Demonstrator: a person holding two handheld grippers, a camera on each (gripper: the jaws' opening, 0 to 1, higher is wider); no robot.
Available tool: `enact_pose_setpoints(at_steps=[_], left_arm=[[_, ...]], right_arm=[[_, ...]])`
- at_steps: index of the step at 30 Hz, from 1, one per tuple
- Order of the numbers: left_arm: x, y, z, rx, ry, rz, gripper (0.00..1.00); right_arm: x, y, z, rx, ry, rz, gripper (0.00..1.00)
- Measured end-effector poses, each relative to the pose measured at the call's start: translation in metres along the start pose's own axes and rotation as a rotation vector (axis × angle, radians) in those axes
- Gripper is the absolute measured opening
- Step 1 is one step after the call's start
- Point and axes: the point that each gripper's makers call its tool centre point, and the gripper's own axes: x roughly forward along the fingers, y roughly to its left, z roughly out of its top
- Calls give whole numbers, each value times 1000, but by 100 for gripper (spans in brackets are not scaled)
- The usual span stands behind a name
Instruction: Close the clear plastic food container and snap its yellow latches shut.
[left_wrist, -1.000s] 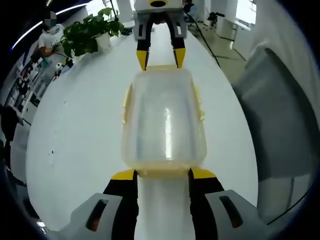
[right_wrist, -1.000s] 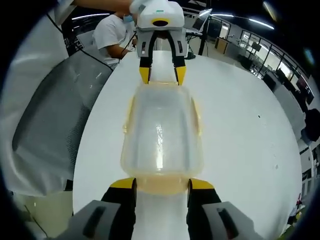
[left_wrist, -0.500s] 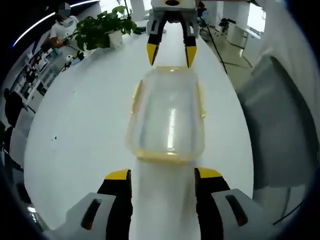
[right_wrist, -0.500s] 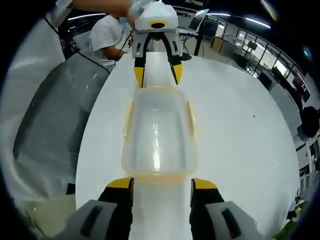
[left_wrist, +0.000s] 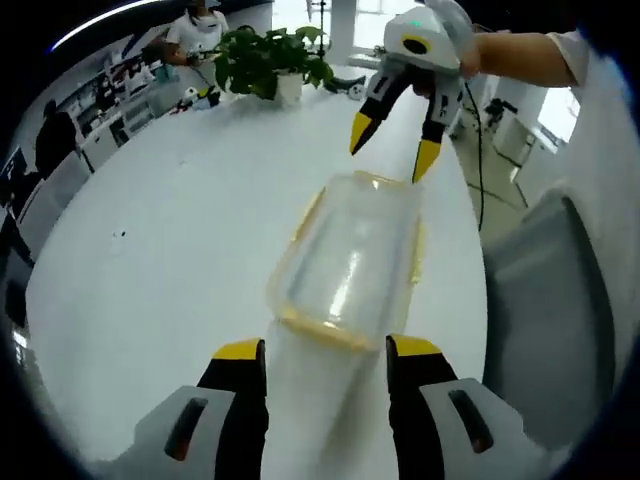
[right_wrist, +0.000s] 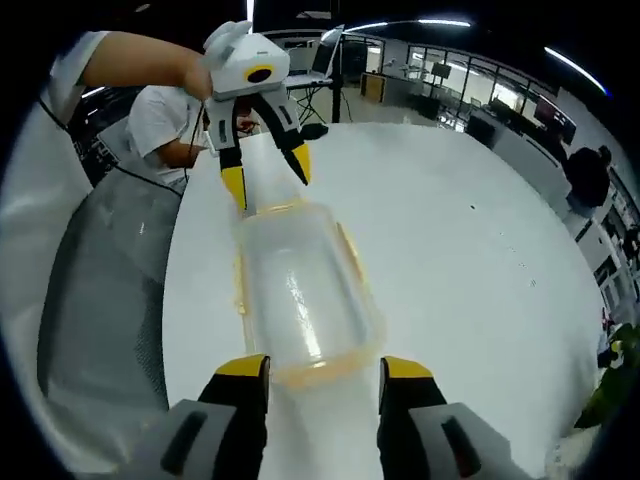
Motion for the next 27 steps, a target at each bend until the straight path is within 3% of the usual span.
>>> enact_pose_setpoints(at_steps=[3,6,11,13,16,18,21,24,27], left_arm=[[-1,5,-2,9,9,35,38],[2,2,0,-165,-23,17,43],[7,-5,-10,-396,3,-32,42],[9,3,-7,-426,-30,5,43],[10,3,-4,-530,-44,8,41],[13,2,-1,-568,-47,4,42],[18,0,0,-548,-30,27,43],[22,0,-4,-582,-8,44,44],[27,-5,-4,-621,3,39,43]], right_arm=[[0,-2,2,22,11,-27,42],[2,-1,3,117,19,-48,42],[3,-5,5,276,10,-79,41],[3,-10,7,355,-4,-105,41],[5,-10,2,477,11,-103,42],[9,-10,-1,492,21,-104,43],[12,-13,-9,498,41,-131,41],[16,-8,-12,561,52,-106,41],[21,-7,-12,542,63,-111,37]])
